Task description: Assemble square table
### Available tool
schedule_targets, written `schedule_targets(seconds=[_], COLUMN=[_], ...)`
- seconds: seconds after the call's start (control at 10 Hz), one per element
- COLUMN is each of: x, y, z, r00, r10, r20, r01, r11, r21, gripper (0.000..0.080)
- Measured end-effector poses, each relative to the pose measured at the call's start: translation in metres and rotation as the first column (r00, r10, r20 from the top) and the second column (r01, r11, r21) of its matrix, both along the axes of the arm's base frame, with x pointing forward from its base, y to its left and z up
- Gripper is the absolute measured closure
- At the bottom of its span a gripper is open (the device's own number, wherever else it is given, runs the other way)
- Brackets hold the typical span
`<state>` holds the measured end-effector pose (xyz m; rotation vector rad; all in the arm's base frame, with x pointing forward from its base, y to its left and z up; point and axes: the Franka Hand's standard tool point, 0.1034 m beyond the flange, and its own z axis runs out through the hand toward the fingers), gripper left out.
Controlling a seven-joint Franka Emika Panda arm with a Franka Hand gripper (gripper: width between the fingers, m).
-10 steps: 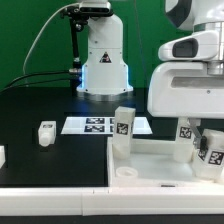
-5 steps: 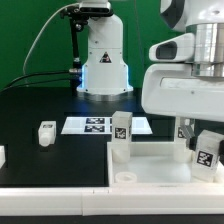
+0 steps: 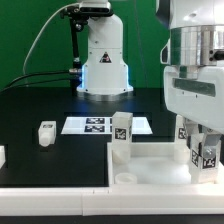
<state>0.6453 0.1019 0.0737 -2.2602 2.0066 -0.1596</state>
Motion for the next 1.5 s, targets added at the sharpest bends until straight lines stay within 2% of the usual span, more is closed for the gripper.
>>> schedule_targets(seconds=[0.1, 0.2, 0.4, 0.5, 0.6, 0.7, 0.9, 1.0, 1.1, 1.3, 1.5], x=[0.000, 0.000, 0.000, 0.000, -0.002, -0.002, -0.001, 0.004, 0.003, 0.003, 0.003], y=[0.000, 0.001, 0.005, 0.007, 0.010, 0.008, 0.006, 0.009, 0.018, 0.017, 0.017], z=[0.000, 0.000, 0.003, 0.004, 0.002, 0.002, 0.002, 0.004, 0.003, 0.003, 0.002], r00=[1.000, 0.993, 0.884, 0.794, 0.705, 0.696, 0.562, 0.384, 0.240, 0.272, 0.318], r10=[0.012, 0.122, 0.468, 0.608, 0.708, 0.718, 0.825, 0.920, 0.965, 0.957, 0.943], r20=[0.000, -0.002, -0.009, -0.019, -0.032, -0.034, -0.058, -0.079, -0.108, -0.104, -0.095], r01=[-0.012, -0.122, -0.467, -0.607, -0.708, -0.717, -0.824, -0.913, -0.957, -0.949, -0.936], r11=[1.000, 0.992, 0.881, 0.790, 0.700, 0.690, 0.552, 0.366, 0.217, 0.249, 0.297], r21=[-0.002, -0.025, -0.074, -0.092, -0.099, -0.103, -0.130, -0.180, -0.193, -0.191, -0.187], gripper=[0.0438, 0.0438, 0.0183, 0.0160, 0.0160, 0.0151, 0.0151, 0.0151, 0.0151, 0.0151, 0.0404])
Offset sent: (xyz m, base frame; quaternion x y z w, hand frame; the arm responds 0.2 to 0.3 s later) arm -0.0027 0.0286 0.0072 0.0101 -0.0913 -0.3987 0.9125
